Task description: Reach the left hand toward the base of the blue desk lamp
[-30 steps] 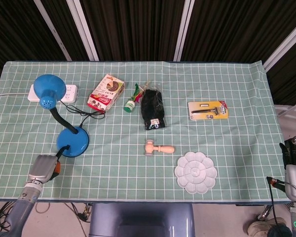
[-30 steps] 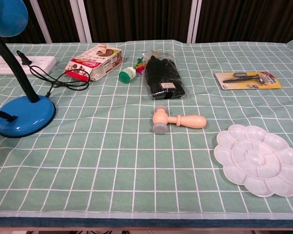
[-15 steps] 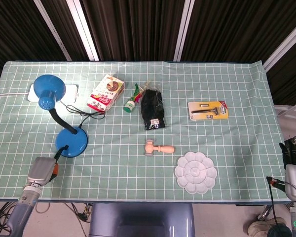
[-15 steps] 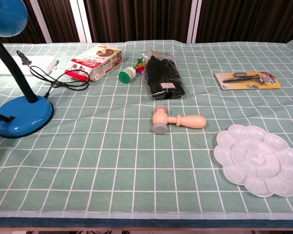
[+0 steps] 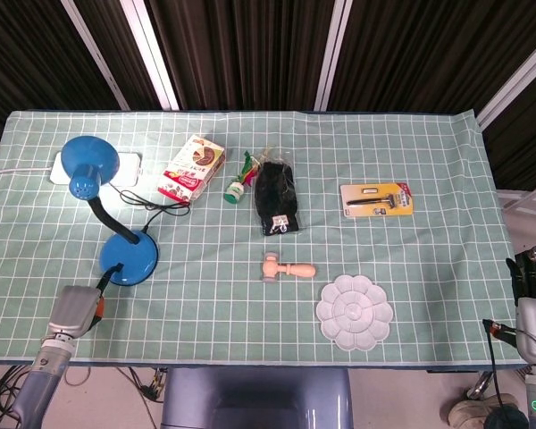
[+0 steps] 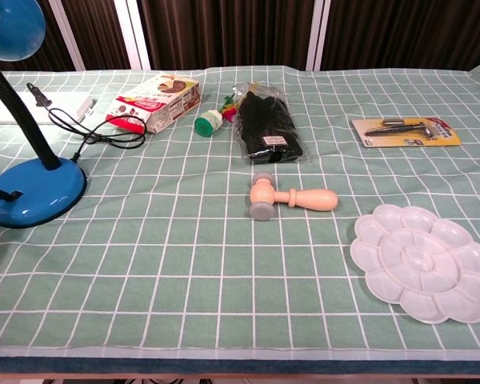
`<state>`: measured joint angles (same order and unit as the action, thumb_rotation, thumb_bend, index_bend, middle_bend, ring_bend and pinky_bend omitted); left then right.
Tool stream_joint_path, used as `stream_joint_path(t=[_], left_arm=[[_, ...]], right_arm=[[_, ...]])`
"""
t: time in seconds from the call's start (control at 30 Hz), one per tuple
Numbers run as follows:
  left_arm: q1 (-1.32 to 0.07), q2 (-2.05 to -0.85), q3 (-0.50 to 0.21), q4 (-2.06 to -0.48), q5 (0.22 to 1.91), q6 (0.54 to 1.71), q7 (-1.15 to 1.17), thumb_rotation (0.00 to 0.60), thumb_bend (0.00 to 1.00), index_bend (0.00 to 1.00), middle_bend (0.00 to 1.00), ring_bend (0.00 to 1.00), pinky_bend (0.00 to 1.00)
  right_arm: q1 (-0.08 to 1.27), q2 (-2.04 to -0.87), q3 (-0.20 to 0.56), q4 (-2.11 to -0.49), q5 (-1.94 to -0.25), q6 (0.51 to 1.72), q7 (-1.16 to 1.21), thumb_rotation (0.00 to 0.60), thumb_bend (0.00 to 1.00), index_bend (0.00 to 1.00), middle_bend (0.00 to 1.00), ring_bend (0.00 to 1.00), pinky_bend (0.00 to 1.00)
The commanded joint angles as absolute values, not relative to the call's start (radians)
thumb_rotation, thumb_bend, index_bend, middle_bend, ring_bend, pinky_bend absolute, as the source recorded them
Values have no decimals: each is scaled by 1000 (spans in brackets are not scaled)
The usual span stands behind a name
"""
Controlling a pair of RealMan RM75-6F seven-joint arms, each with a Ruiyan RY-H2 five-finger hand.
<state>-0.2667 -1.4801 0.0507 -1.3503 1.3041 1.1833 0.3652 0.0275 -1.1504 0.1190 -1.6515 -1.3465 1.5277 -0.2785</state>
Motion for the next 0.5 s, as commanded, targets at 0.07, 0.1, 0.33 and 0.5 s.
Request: stream_joint_path(t=[0.07, 0.1, 0.33, 0.5], left_arm=[[-242, -1466, 40, -1392, 1346, 1276, 393, 600, 806, 196, 769, 794, 862], [-234, -1459, 36, -1407, 1362, 1310, 399, 600, 804, 200, 766, 794, 862], [-163, -1330, 13, -1621, 1465, 1544, 433, 600, 712, 208, 644, 678, 777], [-113, -1189, 9, -1778, 1472, 1618, 409, 600, 594, 205, 377, 315, 438]], right_arm=[[28, -1151, 119, -1651, -1347, 1527, -278, 600, 153, 81, 52, 36, 0], [28, -1151, 119, -1650, -1347, 1527, -278, 600, 153, 81, 52, 36, 0], [28, -1151, 118, -1650, -1347, 1527, -280, 600, 153, 81, 52, 36, 0], [28, -1149, 117, -1650, -1351, 1528, -278, 600, 154, 81, 52, 36, 0]])
